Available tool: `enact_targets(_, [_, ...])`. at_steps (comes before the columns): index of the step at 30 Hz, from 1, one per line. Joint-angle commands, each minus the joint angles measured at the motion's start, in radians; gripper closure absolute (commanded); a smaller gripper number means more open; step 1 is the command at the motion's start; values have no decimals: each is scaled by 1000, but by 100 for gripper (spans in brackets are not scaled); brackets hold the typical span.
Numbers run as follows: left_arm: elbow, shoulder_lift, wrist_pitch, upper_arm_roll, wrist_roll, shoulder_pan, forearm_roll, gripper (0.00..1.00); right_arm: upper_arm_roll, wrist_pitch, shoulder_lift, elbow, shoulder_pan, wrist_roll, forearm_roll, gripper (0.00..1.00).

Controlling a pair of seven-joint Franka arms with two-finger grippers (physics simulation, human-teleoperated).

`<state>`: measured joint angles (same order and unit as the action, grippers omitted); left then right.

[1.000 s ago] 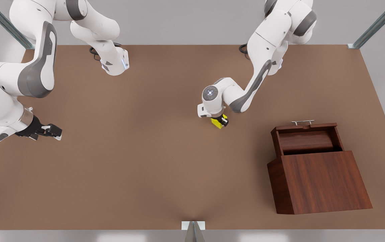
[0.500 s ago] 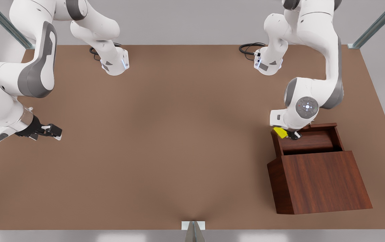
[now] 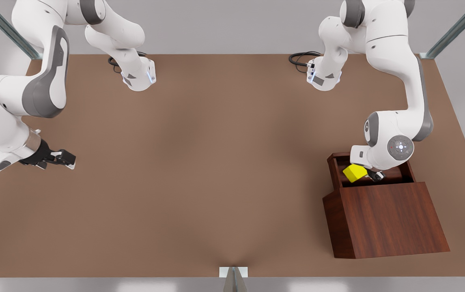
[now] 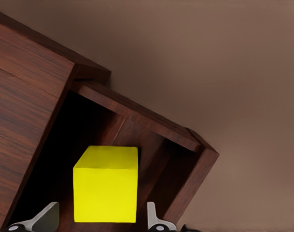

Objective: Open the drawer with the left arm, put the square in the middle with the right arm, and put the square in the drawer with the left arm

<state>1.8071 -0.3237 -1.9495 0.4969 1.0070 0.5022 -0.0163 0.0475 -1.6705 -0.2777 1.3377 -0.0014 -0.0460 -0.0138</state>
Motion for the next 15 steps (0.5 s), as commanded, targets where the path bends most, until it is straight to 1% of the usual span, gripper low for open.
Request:
enact_targets(1, [0, 8, 17, 2, -5, 1, -7, 0, 0, 0, 0, 0, 3, 0, 0, 0])
enact_targets(2, [-40, 8, 79, 2, -52, 2, -8, 0, 0, 0, 0, 0, 0, 0, 0, 0])
enact_targets(3, [-132, 5, 205, -3, -223, 3, -14, 0, 0, 0, 0, 0, 0, 0, 0, 0])
enact_targets(4, [-184, 12, 230, -3, -401, 3, -89, 0, 0, 0, 0, 0, 0, 0, 0, 0])
enact_targets(6, [-307, 12, 276, -8, -652, 6, -126, 0, 0, 0, 0, 0, 0, 0, -2, 0])
enact_targets(7, [-342, 20, 274, -47, -749, -7, -126, 0, 0, 0, 0, 0, 0, 0, -2, 0])
enact_targets(8, [-376, 28, 271, -188, -859, -118, -111, 0, 0, 0, 0, 0, 0, 0, -2, 0])
enact_targets(9, [-390, 46, 264, -291, -936, -211, -81, 0, 0, 0, 0, 0, 0, 0, -2, 0])
enact_targets(10, [-388, 71, 262, -412, -946, -298, 56, 0, 0, 0, 0, 0, 0, 0, 0, 0])
enact_targets(11, [-387, 87, 258, -515, -1004, -385, 79, 0, 0, 0, 0, 0, 0, 0, 0, 0])
enact_targets(13, [-377, 107, 225, -549, -1053, -402, 113, 0, 0, 0, 0, 0, 0, 0, 0, 0])
enact_targets(15, [-376, 106, 224, -554, -1064, -404, 116, 0, 0, 0, 0, -2, -3, 0, -2, 0])
